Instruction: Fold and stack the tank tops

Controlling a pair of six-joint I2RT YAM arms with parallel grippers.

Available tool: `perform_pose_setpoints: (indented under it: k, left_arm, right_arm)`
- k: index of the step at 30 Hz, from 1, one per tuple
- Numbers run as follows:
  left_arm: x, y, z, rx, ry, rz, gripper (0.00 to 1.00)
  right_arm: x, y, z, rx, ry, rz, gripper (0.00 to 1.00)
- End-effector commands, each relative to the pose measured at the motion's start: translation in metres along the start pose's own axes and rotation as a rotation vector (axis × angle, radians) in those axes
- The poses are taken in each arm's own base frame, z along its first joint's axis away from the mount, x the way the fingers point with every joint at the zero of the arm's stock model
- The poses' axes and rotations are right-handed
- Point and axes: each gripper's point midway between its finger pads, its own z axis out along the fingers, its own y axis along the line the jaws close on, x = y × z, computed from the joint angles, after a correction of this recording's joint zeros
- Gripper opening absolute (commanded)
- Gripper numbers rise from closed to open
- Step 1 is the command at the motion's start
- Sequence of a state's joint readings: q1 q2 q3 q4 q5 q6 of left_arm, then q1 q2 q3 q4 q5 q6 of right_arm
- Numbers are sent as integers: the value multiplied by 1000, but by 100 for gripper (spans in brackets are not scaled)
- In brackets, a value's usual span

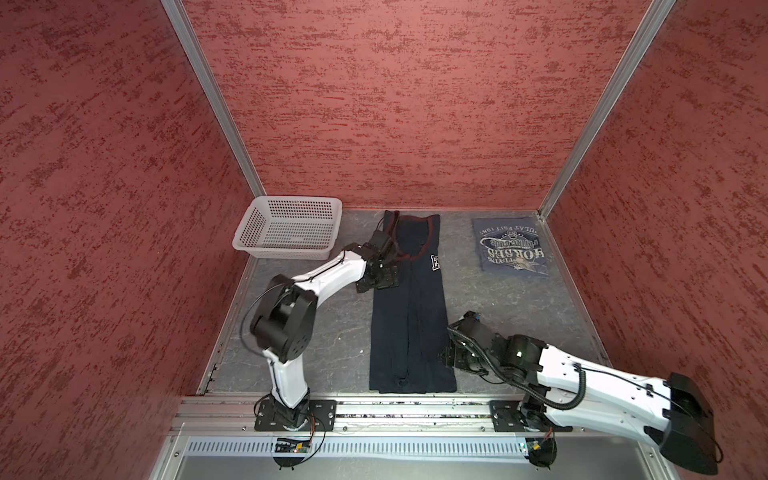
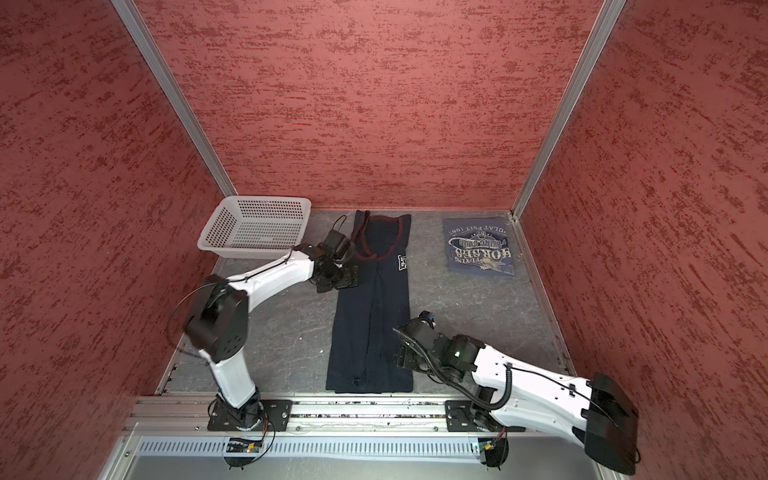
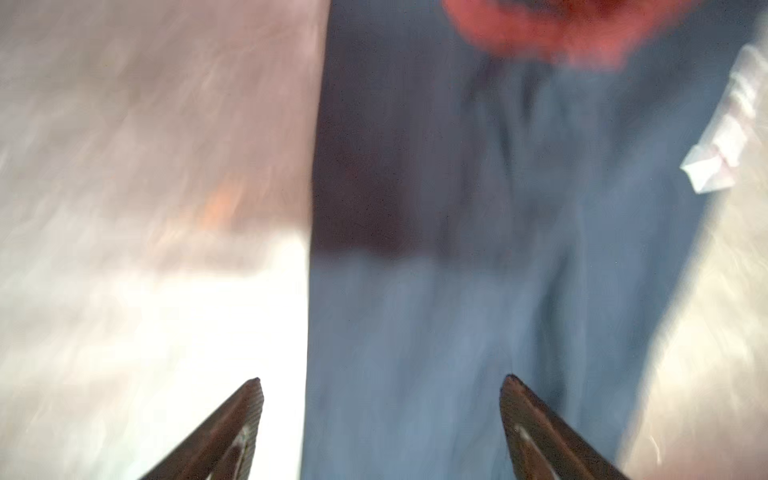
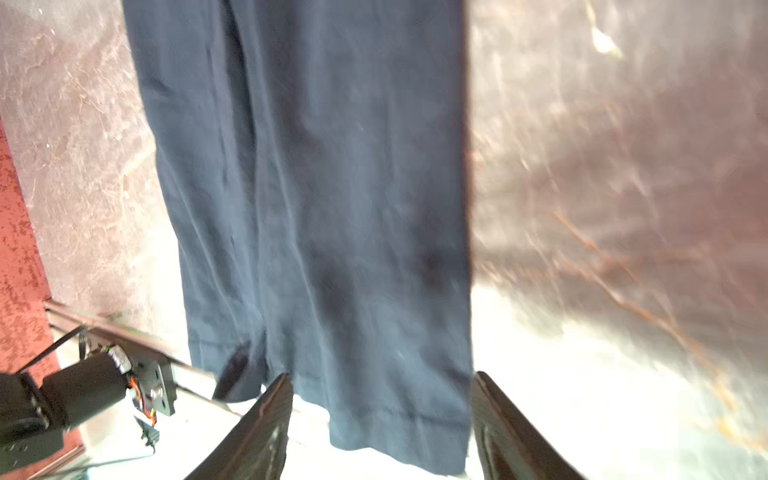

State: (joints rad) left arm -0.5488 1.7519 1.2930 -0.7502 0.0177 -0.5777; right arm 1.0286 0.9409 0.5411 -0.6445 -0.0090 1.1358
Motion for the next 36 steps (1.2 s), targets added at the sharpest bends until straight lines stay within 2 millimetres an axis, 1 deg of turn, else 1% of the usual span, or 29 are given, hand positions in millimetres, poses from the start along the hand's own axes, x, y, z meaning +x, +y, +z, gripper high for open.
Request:
perform_pose_setpoints:
  k: [1,3,4,5,8,11,13,15,17,21,23,25,27,29,30,33,35,36]
  left_arm:
    - [50,14,-20,30,14,-47,89]
    - [89,23,-25,54,49,-55,88]
    - [111,26,-26,63,68,-52,88]
    - [130,26,-32,80,81,-47,88]
    - [180,33,-38,84,139,-32,87]
    - [218,34,-39,114,197,-45,85]
    - [237,37,-35,109,230,-50,85]
    - [251,41,-30,91,254,-46,84]
    - [260,44,-24,84,266,-47,82]
    - [269,37,-16,120,288,-57,74]
    - [272,37,-14,106,289,-52,71]
    - [274,37,-11,100,285,-48,65]
    - [274,31,-8,121,288,-50,60]
    - [273,24,-7,146,285,-50,50]
    - [272,21,-7,150,282,-51,46]
    - [261,11,-15,165,243,-34,32]
    - [247,1,-26,180,189,-19,22]
    - [236,-4,-32,187,154,-9,18]
  right_arm:
    - [29,-39,3,107,90,78,67]
    - [38,-33,2,61,118,69,66]
    - [42,-28,2,34,131,65,65]
    - [45,-24,2,17,141,63,65]
    - [54,-28,6,30,162,68,63]
    - [62,-34,14,45,182,72,62]
    - [65,-36,19,45,187,78,61]
    - [66,-36,22,38,182,78,60]
    - [65,-35,26,27,177,78,58]
    - [65,-30,33,15,176,73,54]
    - [64,-31,34,21,173,69,51]
    - [62,-29,35,19,162,64,45]
    - [61,-25,35,7,156,59,39]
    - [58,-17,34,-11,150,47,32]
    - [57,-14,34,-11,145,42,27]
    - [48,-5,28,-12,115,28,13]
    - [39,3,22,-19,76,13,7]
    - [31,8,17,-20,53,6,5]
